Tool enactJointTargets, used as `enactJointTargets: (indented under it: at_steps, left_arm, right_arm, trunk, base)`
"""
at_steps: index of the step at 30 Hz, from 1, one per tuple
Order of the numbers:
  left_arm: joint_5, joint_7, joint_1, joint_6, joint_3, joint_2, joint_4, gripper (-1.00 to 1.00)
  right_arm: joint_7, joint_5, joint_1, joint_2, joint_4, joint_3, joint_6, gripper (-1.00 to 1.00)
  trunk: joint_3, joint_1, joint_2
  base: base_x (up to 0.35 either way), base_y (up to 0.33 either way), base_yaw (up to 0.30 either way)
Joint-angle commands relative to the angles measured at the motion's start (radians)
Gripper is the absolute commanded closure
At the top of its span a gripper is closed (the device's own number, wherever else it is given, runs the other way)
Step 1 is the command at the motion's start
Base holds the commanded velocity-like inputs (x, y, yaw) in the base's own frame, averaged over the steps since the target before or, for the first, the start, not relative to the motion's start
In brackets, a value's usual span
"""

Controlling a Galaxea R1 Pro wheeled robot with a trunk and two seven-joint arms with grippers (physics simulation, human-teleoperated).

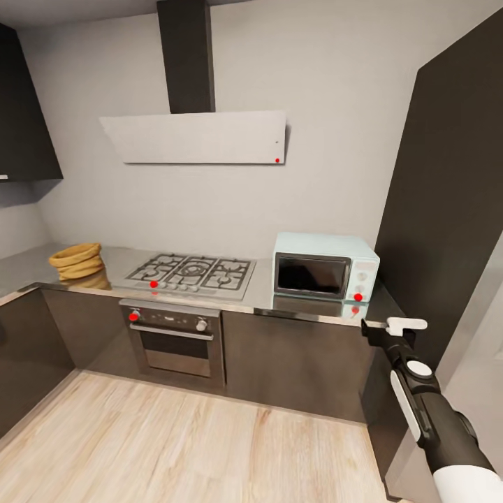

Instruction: In the kitchen, take the popcorn bag from the countertop, put it into the microwave, and heat it until the popcorn is cooked so the cooked popcorn ends up inside the bag.

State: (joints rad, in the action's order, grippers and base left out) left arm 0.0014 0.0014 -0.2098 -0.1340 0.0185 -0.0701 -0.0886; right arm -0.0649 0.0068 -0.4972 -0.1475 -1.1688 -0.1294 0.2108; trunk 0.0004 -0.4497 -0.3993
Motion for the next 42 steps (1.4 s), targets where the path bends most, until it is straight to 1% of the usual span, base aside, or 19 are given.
enactJointTargets:
  at_steps: [1, 6, 29, 32, 33, 37, 42]
  left_arm:
    - [0.000, 0.000, 0.000, -0.004, 0.003, 0.000, 0.001, -1.00]
    - [0.000, 0.000, 0.000, -0.003, 0.006, 0.001, 0.001, -1.00]
    - [0.000, 0.000, 0.000, -0.003, 0.006, 0.000, 0.001, -1.00]
    - [0.000, 0.000, 0.000, -0.003, 0.001, 0.000, 0.001, -1.00]
    - [0.000, 0.000, 0.000, -0.004, -0.001, 0.000, 0.001, -1.00]
    - [0.000, 0.000, 0.000, -0.004, -0.001, 0.000, 0.001, -1.00]
    - [0.000, 0.000, 0.000, -0.004, 0.000, 0.000, 0.001, -1.00]
  right_arm:
    - [-0.001, 0.000, 0.000, 0.000, 0.006, 0.000, 0.000, -1.00]
    - [0.003, -0.002, 0.000, 0.000, 0.012, -0.001, -0.005, -1.00]
    - [0.001, -0.005, -0.003, 0.006, 0.018, -0.005, -0.006, -1.00]
    - [0.001, -0.005, -0.004, 0.008, 0.019, -0.029, -0.006, -1.00]
    - [0.001, -0.005, -0.005, 0.009, 0.019, -0.049, -0.006, -1.00]
    - [-0.001, -0.005, -0.007, 0.009, 0.027, -0.094, -0.007, -1.00]
    - [-0.008, -0.004, -0.033, 0.011, 0.084, -0.106, -0.005, -1.00]
  trunk:
    - [0.000, 0.000, -0.001]
    - [0.000, 0.000, -0.001]
    - [0.000, 0.000, -0.001]
    - [0.000, 0.000, -0.001]
    - [0.000, 0.000, -0.001]
    - [0.000, 0.000, -0.001]
    - [0.000, 0.000, -0.001]
  base:
    - [0.000, 0.000, 0.000]
    - [0.211, 0.000, 0.000]
    - [0.341, 0.000, 0.000]
    - [0.343, 0.000, 0.000]
    - [0.279, 0.000, 0.000]
    - [0.090, 0.000, 0.000]
    - [0.009, 0.000, 0.000]
